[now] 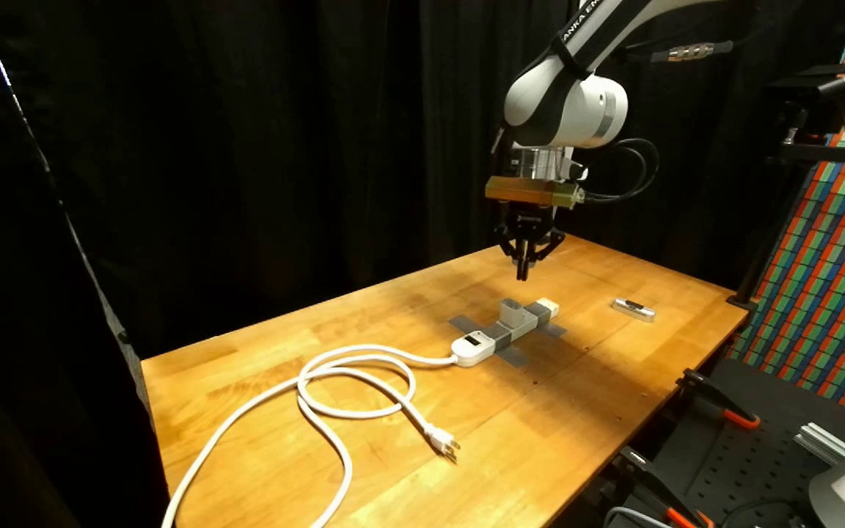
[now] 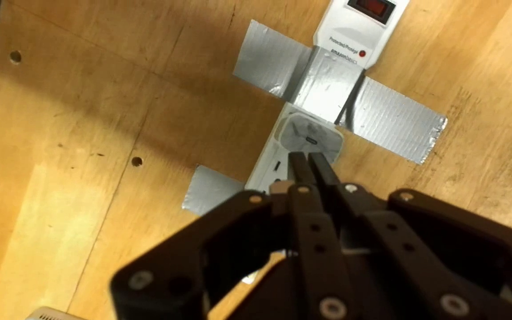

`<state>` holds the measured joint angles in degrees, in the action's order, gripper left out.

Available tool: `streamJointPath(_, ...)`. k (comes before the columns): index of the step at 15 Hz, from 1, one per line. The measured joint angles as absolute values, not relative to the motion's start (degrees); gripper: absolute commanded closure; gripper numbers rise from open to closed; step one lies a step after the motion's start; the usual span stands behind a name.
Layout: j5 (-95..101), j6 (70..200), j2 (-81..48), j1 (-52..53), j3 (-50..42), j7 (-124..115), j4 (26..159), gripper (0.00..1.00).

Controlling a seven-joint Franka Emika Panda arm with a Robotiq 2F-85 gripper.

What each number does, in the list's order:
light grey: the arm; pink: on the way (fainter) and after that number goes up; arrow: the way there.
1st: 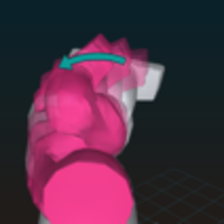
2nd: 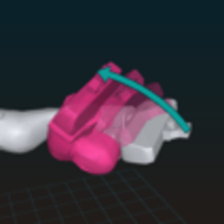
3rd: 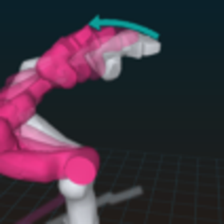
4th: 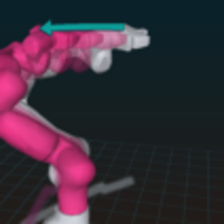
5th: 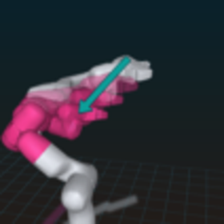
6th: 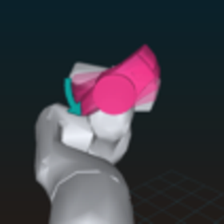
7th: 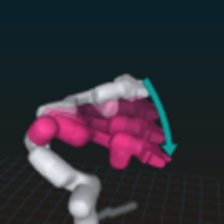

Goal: Plug the charger to the adapter

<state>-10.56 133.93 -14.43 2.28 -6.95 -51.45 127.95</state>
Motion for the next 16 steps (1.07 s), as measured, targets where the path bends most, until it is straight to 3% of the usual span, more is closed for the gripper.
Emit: streamJointPath(16, -15.3, 154.9, -14.2, 2.5, -1.5, -44.4, 138.3, 0.93)
